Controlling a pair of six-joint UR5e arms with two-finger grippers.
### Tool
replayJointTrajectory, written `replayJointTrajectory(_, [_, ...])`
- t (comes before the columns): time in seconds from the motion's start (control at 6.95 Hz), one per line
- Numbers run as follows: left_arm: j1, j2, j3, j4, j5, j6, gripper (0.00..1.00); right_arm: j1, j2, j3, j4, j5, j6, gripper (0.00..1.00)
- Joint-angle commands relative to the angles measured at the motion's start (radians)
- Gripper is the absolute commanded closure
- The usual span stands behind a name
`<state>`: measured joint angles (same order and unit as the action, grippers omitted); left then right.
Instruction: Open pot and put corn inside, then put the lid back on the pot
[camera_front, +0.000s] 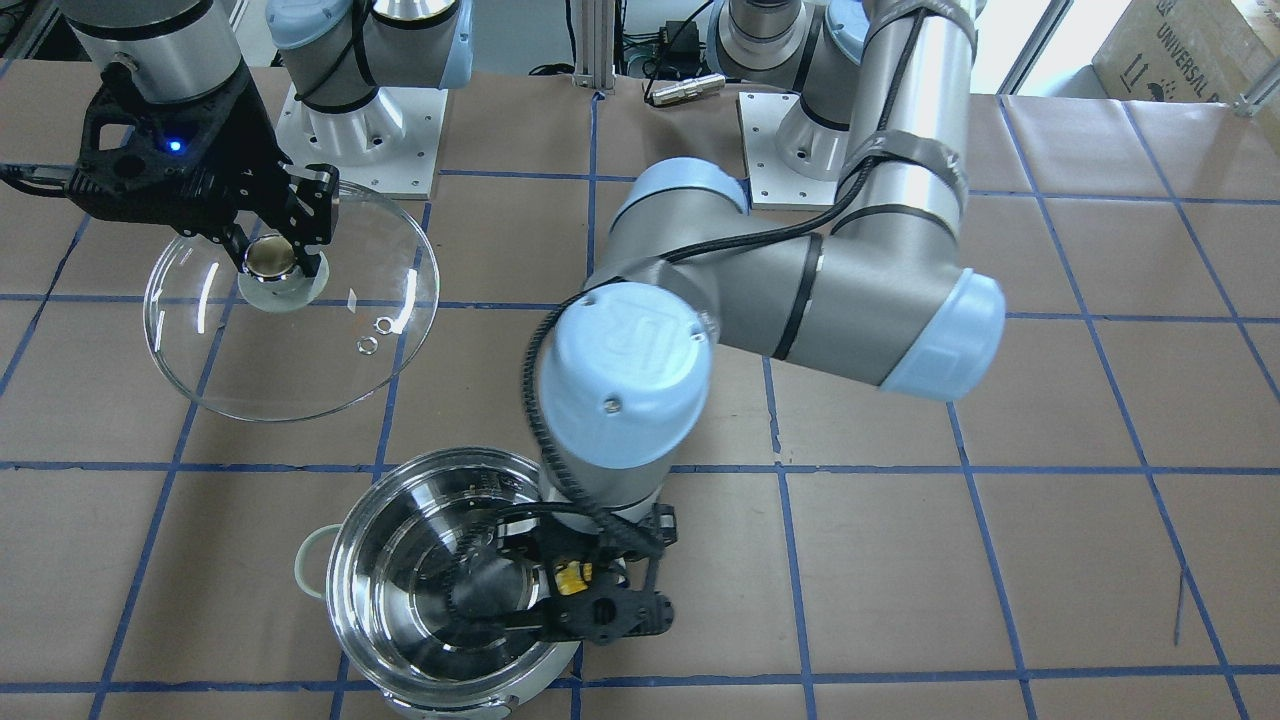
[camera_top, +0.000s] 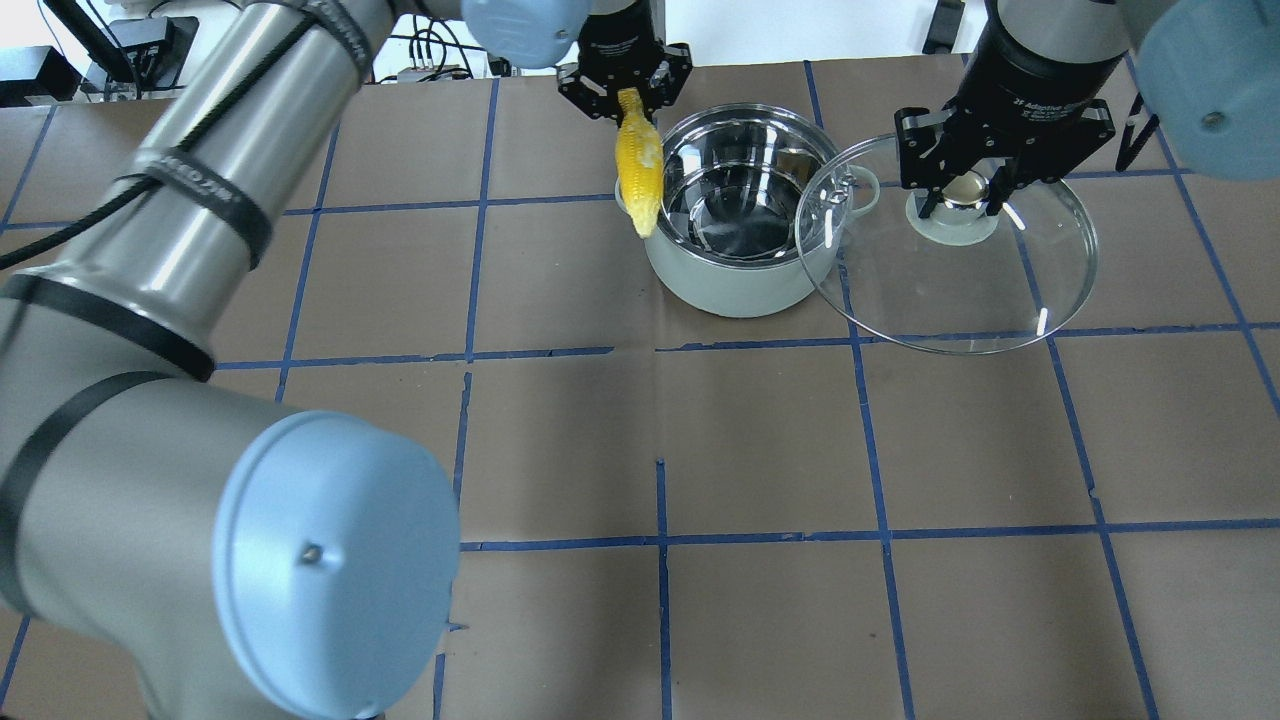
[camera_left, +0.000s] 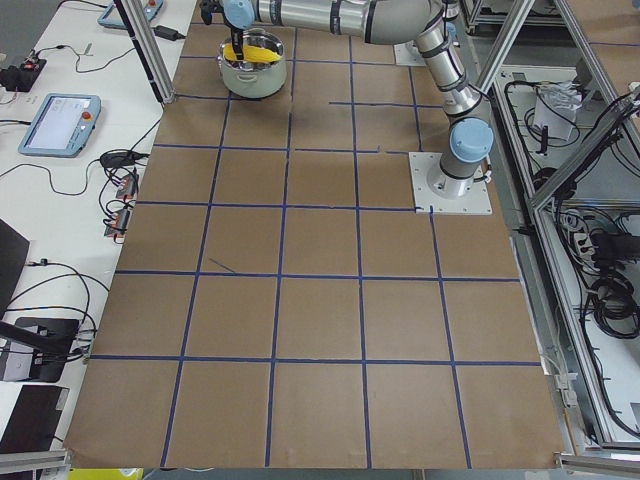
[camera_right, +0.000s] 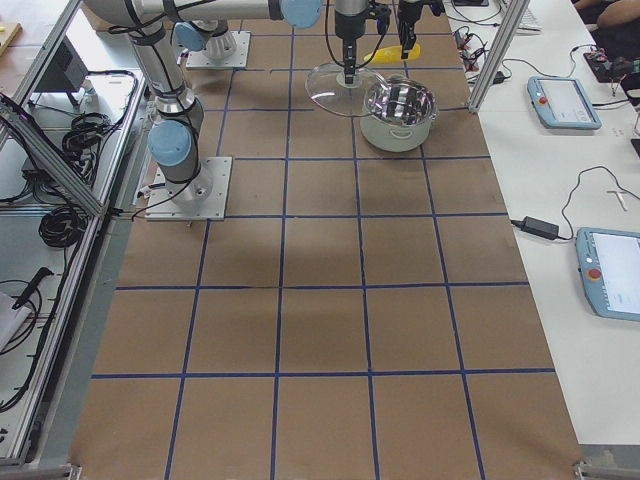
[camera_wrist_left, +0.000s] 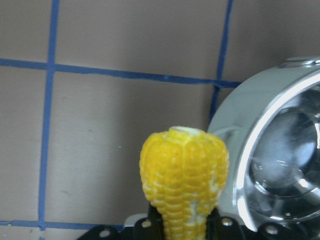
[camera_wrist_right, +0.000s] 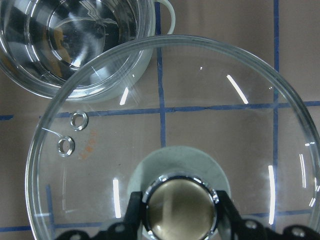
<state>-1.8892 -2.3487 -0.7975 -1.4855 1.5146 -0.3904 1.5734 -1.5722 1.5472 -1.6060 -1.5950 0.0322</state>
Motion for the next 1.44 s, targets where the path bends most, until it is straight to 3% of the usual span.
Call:
replayJointTrajectory(0.0, [-0.076,-0.153,0.191,-0.031,0.056,-0.045,0.92,0.000,0.000,0.001,0.000,0.001,-0.002,0.71])
replayJointTrajectory(0.29, [-0.082,-0.178,0.212,-0.042,0.044,-0.045,0.92,0.000,0.000,0.001,0.000,0.001,-0.002,0.70])
replayJointTrajectory(0.43, [-0.088,-0.194,0.213,-0.035,0.047,-0.045,0.84,0.000,0.000,0.001,0.000,0.001,0.000,0.70])
replayJointTrajectory(0.58, [-0.087,-0.198,0.210,-0.035,0.047,-0.045,0.23,0.002,0.000,0.002,0.000,0.001,0.000,0.70])
replayJointTrajectory(0.72, [-0.087,-0.205,0.210,-0.036,0.046,-0.047,0.00,0.002,0.000,0.001,0.000,0.001,0.000,0.70])
replayJointTrajectory(1.15, [-0.061,-0.164,0.196,-0.062,0.033,-0.028,0.00,0.004,0.001,0.001,-0.003,0.001,0.000,0.70])
replayJointTrajectory(1.29, [-0.016,-0.117,0.179,-0.132,0.023,0.031,0.00,0.008,0.001,0.001,-0.021,0.003,0.006,0.70])
